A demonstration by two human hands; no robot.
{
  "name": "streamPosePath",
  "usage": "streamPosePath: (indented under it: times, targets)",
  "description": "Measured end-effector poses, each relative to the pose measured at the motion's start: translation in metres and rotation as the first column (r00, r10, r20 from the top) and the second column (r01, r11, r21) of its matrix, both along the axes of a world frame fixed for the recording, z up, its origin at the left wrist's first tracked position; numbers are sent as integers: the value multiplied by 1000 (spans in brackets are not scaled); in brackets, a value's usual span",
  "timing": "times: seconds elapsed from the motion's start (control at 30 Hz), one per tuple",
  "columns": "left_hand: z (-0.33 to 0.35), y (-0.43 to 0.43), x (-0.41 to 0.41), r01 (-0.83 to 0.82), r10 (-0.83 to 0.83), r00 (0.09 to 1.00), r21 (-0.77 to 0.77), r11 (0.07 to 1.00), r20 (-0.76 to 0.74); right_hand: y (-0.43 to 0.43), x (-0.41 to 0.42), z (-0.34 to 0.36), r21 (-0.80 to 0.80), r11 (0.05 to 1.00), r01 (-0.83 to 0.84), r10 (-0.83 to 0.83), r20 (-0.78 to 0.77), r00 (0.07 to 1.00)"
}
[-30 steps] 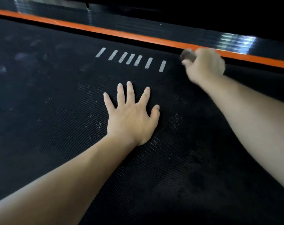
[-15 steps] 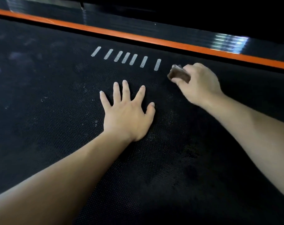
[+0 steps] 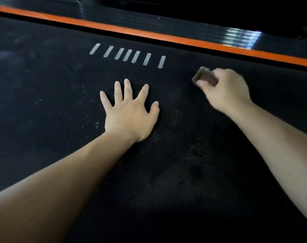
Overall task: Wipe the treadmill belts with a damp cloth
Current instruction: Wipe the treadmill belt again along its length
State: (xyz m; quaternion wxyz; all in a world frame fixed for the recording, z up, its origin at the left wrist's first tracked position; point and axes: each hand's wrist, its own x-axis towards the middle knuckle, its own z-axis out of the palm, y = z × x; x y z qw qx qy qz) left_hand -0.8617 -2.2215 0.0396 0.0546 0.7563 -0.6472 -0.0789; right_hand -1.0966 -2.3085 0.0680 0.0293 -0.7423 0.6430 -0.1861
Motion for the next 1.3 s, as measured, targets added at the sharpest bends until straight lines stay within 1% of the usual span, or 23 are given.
streamPosePath:
  times: [0.07,0.13,0.23,0.3,0.33,0.43,0.5,0.6,0.63,0.67,0.7,0.8,0.87,0.9,0.97,1.03,1.07,1.1,1.13,1.2,1.23,1.27,1.3]
  targets:
    - [0,0,0,-5,5,1000,1,1000,3,7,2,0,-57,996,62,-64,-36,997]
    - [0,0,-1,-6,6,1000,-1,1000,8,41,17,-4,-136,989,-53,41,-87,995]
    - [1,-1,-1,-6,6,1000,9,1000,6,105,31,-7,-134,954,-267,260,-67,963]
    - [2,0,-2,-2,2,1000,14,1000,2,119,23,-8,-135,940,-315,303,-99,948]
    - [2,1,-2,-2,2,1000,16,1000,2,114,14,-8,-139,949,-284,272,-105,957]
    - [2,1,-2,-8,8,1000,23,1000,12,95,-2,-2,-119,992,-51,47,-38,998]
    - [2,1,-1,-7,7,1000,23,1000,15,113,10,-5,-161,987,-26,25,-3,1000]
    - [3,0,-1,-9,8,1000,19,1000,4,181,43,-13,-94,949,-300,308,85,947]
    - [3,1,-1,-8,8,1000,19,1000,3,191,43,-15,-63,924,-376,381,84,921]
    - [3,0,-1,-6,6,1000,16,1000,1,188,38,-13,-57,918,-393,397,80,914]
    - [4,1,0,-4,4,1000,14,1000,1,177,31,-12,-79,935,-347,352,76,933]
    - [3,0,0,5,-6,1000,18,1000,5,141,11,-6,-102,992,-77,81,42,996]
    - [1,-1,1,5,-5,1000,17,1000,1,150,20,-9,-106,994,-32,39,62,997]
    - [1,-1,1,4,-4,1000,14,1000,0,166,32,-10,-112,989,-91,99,70,993]
    - [1,-1,1,3,-3,1000,7,1000,0,210,54,-9,-57,955,-291,296,103,950]
    - [1,-1,1,5,-5,1000,4,1000,3,229,57,-7,12,878,-478,476,90,875]
    - [1,0,2,6,-6,1000,5,1000,3,221,52,-5,20,852,-522,520,67,851]
    - [1,0,2,6,-6,1000,4,1000,1,207,45,-5,6,855,-518,518,37,855]
    - [2,0,2,7,-7,1000,3,1000,-1,188,37,-3,-15,888,-459,459,9,888]
    - [2,0,2,12,-12,1000,4,1000,-6,159,21,-2,-70,965,-251,252,1,968]
    - [1,0,1,12,-12,1000,3,1000,-7,159,21,-4,-83,981,-174,176,15,984]
    - [1,0,1,11,-11,1000,1,1000,-5,168,25,-5,-92,981,-169,172,24,985]
    - [1,0,1,8,-8,1000,-1,1000,-3,185,33,-6,-89,968,-235,239,32,971]
